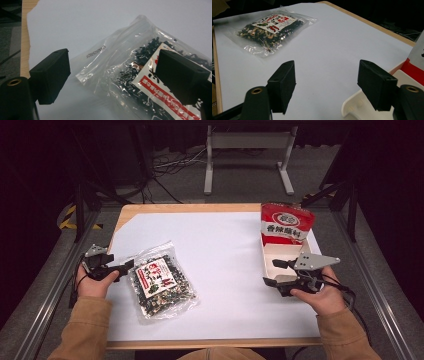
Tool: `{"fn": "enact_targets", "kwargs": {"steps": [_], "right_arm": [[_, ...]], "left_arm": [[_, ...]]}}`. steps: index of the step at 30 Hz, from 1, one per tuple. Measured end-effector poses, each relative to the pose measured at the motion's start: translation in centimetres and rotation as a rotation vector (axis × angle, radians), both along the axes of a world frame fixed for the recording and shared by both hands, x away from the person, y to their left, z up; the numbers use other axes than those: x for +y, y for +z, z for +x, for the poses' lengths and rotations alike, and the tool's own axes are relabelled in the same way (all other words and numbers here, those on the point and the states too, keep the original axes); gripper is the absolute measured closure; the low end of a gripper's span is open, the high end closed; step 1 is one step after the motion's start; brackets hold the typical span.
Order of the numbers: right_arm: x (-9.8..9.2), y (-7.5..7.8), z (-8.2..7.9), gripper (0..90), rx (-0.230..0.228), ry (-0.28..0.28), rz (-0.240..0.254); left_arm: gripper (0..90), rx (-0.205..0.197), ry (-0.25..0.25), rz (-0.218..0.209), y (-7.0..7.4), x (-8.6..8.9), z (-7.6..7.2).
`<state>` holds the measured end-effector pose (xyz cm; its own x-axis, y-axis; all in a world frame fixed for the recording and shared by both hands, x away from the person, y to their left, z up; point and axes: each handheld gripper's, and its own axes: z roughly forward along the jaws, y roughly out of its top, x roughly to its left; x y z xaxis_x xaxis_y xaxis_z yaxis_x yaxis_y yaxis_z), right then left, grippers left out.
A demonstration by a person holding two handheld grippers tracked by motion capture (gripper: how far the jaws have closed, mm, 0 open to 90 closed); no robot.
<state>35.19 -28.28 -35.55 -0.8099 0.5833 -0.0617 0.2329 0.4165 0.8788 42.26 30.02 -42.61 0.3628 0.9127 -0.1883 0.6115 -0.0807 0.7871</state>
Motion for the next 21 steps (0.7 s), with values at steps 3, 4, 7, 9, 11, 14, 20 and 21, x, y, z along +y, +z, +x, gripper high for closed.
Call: {"fn": "enact_targets", "kwargs": {"steps": [3,4,7,9,11,14,20,21], "right_arm": [[0.0,0.0,-0.1,30.5,-0.002,-0.001,0.002],[0.0,0.0,-0.1,30.5,-0.002,-0.001,0.002],[0.0,-0.1,0.0,30.4,0.0,-0.002,0.0],[0.1,-0.2,0.0,30.4,0.004,-0.002,-0.004],[0.3,-0.3,0.0,30.4,0.004,0.001,-0.013],[0.4,-0.4,0.0,30.4,0.005,0.003,-0.014],[0.5,-0.6,0.0,30.1,0.005,0.005,-0.027],[0.5,-0.6,0.0,30.1,0.005,0.005,-0.027]], "left_arm": [[12.9,0.018,0.0,-0.024,-0.5,0.3,0.4],[12.8,0.018,0.0,-0.024,-0.5,0.3,0.4],[12.6,0.047,-0.008,-0.024,-0.9,0.4,0.7],[11.9,0.077,-0.02,-0.031,-1.2,0.4,0.9],[10.9,0.102,-0.015,-0.036,-1.5,0.4,1.2],[10.7,0.118,-0.015,-0.032,-1.8,0.4,1.4],[12.5,0.151,-0.008,-0.033,-2.6,0.4,1.8],[12.2,0.151,-0.008,-0.033,-2.6,0.4,1.8]]}}
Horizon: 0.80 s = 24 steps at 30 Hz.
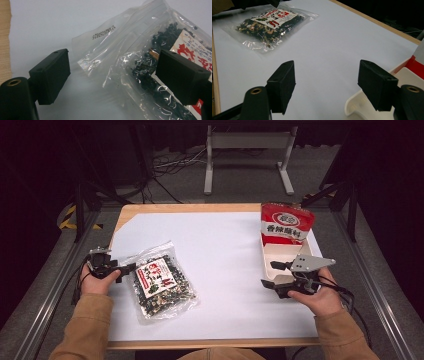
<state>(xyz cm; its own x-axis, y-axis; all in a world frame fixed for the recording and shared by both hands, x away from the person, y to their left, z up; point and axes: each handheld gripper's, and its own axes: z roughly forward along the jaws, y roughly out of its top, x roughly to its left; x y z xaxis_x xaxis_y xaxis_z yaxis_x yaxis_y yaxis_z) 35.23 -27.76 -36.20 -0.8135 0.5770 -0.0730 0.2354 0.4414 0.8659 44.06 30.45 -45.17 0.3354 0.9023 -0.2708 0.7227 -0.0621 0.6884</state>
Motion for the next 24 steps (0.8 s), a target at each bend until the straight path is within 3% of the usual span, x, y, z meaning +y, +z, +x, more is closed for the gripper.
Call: {"fn": "enact_targets", "kwargs": {"steps": [2,7,9,10,11,19,21,24], "right_arm": [[0.1,-0.1,0.0,30.0,0.002,0.001,-0.002],[0.2,-0.2,0.0,29.6,0.007,0.003,-0.002],[0.2,-0.2,0.0,29.6,0.006,0.003,-0.003],[0.2,-0.3,0.0,29.6,0.006,0.005,-0.003],[0.3,-0.3,0.0,29.6,0.004,0.004,-0.007],[0.4,-0.4,0.0,29.6,0.005,0.007,-0.006],[0.4,-0.4,0.1,29.6,0.005,0.008,-0.007],[0.5,-0.5,0.1,29.6,0.007,0.01,-0.007]], "left_arm": [[12.0,0.014,-0.005,-0.002,-0.2,0.0,0.1],[13.4,0.006,-0.019,-0.008,-0.3,-0.2,0.2],[17.9,0.002,-0.029,0.002,-0.4,-0.3,0.2],[17.9,-0.018,-0.042,0.05,-0.4,-0.5,0.0],[25.0,-0.025,-0.033,0.055,-0.4,-0.7,-0.1],[37.0,-0.048,-0.05,0.041,-0.6,-0.9,-0.4],[47.8,-0.046,-0.063,0.019,-0.6,-1.1,-0.5],[53.3,-0.052,-0.069,0.023,-0.6,-1.5,-0.7]]}}
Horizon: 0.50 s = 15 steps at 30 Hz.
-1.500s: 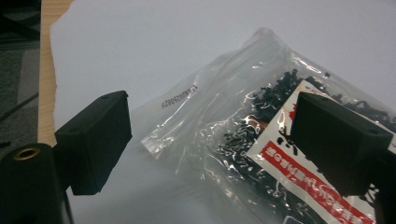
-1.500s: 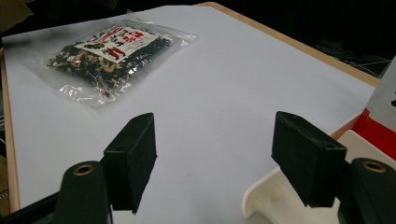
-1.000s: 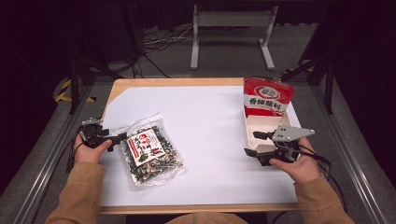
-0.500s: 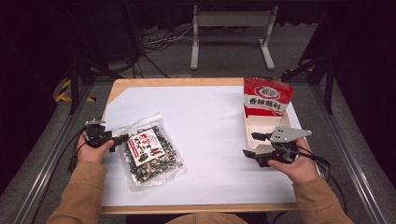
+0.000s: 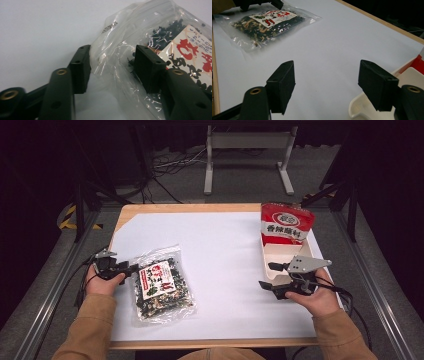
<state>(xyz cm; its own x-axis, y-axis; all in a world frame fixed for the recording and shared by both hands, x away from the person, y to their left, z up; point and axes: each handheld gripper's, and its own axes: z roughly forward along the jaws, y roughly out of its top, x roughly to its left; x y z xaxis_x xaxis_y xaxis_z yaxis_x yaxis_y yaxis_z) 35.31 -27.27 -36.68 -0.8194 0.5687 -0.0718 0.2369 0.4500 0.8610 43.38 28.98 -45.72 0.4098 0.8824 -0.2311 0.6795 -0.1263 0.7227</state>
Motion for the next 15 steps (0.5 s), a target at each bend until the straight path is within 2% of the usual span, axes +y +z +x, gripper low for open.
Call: {"fn": "enact_targets", "kwargs": {"steps": [1,5,6,7,8,9,11,15], "right_arm": [[0.05,-0.02,-0.01,29.6,0.002,0.001,0.001],[0.08,-0.09,-0.02,29.6,0.002,0.001,-0.002],[0.08,-0.1,-0.05,29.6,0.003,0.001,-0.002],[0.06,-0.09,-0.09,29.6,0.002,0.001,-0.001],[0.05,-0.07,-0.12,29.6,0.002,0.0,0.001],[0.05,-0.07,-0.12,29.6,0.002,0.0,0.001],[0.0,0.0,-0.15,30.4,-0.006,-0.004,0.006],[-0.11,0.16,-0.2,35.5,0.0,-0.008,0.02]], "left_arm": [[59.0,0.004,-0.005,-0.001,0.04,-0.05,-0.04],[68.5,0.024,-0.006,-0.063,-0.21,0.06,0.02],[70.4,0.024,-0.01,-0.065,-0.24,0.14,0.04],[73.6,0.02,-0.011,-0.063,-0.22,0.14,0.03],[75.4,0.011,-0.012,-0.041,-0.06,-0.11,-0.09],[76.8,0.011,-0.012,-0.041,-0.06,-0.11,-0.09],[78.0,0.006,-0.016,-0.012,0.15,-0.3,-0.13],[82.1,0.004,0.001,-0.032,0.28,-0.22,-0.18]]}}
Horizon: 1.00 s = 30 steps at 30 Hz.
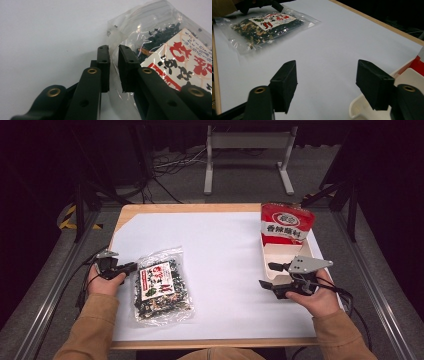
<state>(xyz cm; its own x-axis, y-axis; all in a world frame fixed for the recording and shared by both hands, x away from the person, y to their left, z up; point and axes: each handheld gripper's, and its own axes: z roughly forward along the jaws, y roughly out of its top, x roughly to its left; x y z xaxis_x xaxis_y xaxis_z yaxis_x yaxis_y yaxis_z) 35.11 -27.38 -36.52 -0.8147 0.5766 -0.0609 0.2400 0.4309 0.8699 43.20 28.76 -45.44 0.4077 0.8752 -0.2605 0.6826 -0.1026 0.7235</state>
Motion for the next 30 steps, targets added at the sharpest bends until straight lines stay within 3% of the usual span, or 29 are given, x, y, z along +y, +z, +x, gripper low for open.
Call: {"fn": "enact_targets", "kwargs": {"steps": [6,8,13,21,30], "right_arm": [[0.0,0.2,0.0,44.0,0.014,0.008,0.0],[0.0,0.2,0.0,44.8,0.013,0.006,0.001],[0.1,0.3,0.0,45.6,0.019,0.007,0.007],[0.4,0.6,-0.1,46.8,0.015,0.015,0.008],[1.0,0.9,-0.1,47.3,0.015,0.03,0.009]], "left_arm": [[85.6,-0.015,-0.009,0.0,0.3,0.2,0.1],[87.0,-0.022,-0.008,-0.018,0.5,0.4,0.0],[87.8,-0.044,-0.011,-0.019,1.3,0.4,-0.2],[88.3,-0.1,-0.018,-0.067,3.2,0.7,-1.0],[88.7,-0.176,-0.044,-0.084,6.3,0.2,-2.4]]}}
